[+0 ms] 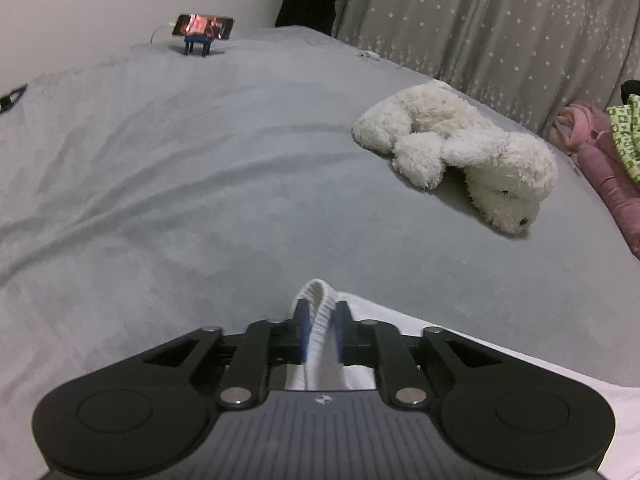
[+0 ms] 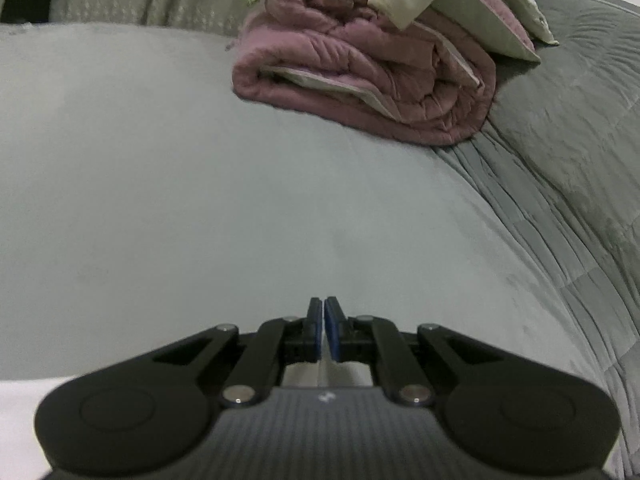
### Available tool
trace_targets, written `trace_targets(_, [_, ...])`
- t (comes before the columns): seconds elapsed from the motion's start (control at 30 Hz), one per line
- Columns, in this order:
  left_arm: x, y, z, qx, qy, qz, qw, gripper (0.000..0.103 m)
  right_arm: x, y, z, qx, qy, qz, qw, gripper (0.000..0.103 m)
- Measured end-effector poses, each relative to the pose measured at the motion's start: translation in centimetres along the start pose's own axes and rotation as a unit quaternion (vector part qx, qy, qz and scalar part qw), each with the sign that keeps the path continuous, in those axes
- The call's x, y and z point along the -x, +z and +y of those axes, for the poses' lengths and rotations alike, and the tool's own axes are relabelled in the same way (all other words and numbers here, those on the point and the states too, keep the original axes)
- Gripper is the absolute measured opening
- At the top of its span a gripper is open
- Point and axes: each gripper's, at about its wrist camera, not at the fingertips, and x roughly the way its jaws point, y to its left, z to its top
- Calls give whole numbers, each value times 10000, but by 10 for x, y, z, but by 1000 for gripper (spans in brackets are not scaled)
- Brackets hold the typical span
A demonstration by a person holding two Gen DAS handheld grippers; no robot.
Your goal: Fold clothes
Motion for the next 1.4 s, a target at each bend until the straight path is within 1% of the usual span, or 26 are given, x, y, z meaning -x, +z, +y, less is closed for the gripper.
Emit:
trace_targets(0.1, [-1,-2,-3,-108,19,-19,9999,25,-7,1,8,8,-59,-63,10000,4])
trace_targets(0.17, [-1,-4,-6,-189,55,-39,9998,28,-10,1,13,53,-158,-103,9998,4])
trace_targets(0.27, [-2,-8,-10,-311,109,-70,9994,28,-17,2,19,116,-311,-90,9994,4])
trace_targets(0.33, [-2,-10,-13,-392,145,-90,9991,28,-20,3,21,68,-294,-72,9995,4])
trace_targets(0.4, [-2,-10,-14,-465,183,-89,9987,28,-16,3,16,-49,-178,-106,9998,4])
trace_targets(0.43, [-2,-9,-15,-487,188,-91,9986,28,-11,3,9,-188,-124,-145,9996,7])
trace_targets(0.47, [-1,-9,-14,-461,175,-87,9987,28,-7,2,2,-326,-69,-184,9993,14])
trace_targets(0.5, [-1,-7,-13,-420,158,-87,9990,28,-2,2,-5,-465,-15,-223,9987,17])
trace_targets(0.53, [-1,-6,-12,-378,141,-88,9991,28,3,-2,-19,-690,146,-204,9973,21])
trace_targets(0.63, [-1,-6,-11,-372,169,-92,9991,28,17,-20,-59,-1337,698,-58,9885,20])
trace_targets(0.7, [-2,-7,-13,-398,198,-89,9990,28,20,-39,-79,-1653,1089,133,9801,18])
trace_targets(0.77, [-2,-8,-16,-410,211,-100,9989,28,22,-57,-99,-1965,1478,324,9688,18])
trace_targets(0.83, [-2,-8,-19,-455,234,-134,9986,28,24,-76,-119,-2271,1862,514,9545,21])
trace_targets(0.87, [-1,-9,-20,-468,241,-148,9985,28,23,-82,-123,-2447,2029,548,9465,25])
trace_targets(0.93, [0,-9,-20,-491,255,-178,9983,28,24,-81,-114,-2414,2046,526,9471,26])
trace_targets(0.97, [-1,-10,-21,-499,242,-170,9983,28,25,-80,-109,-2383,2042,513,9481,28])
trace_targets(1.03, [-2,-12,-21,-508,229,-116,9984,28,27,-78,-99,-2319,2034,486,9500,29])
trace_targets(1.07, [-3,-13,-22,-512,224,-87,9984,27,28,-78,-94,-2287,2030,473,9509,25])
trace_targets(1.1, [-4,-14,-22,-522,243,-71,9983,25,28,-77,-89,-2256,2026,459,9518,22])
trace_targets(1.13, [-4,-15,-23,-533,266,-58,9982,20,29,-77,-89,-2296,2049,451,9504,21])
trace_targets(1.23, [-5,-15,-25,-643,316,-41,9974,20,33,-79,-91,-2456,2132,427,9447,21])
trace_targets(1.4, [-6,-14,-24,-604,324,4,9976,20,38,-83,-95,-2721,2269,388,9343,21])
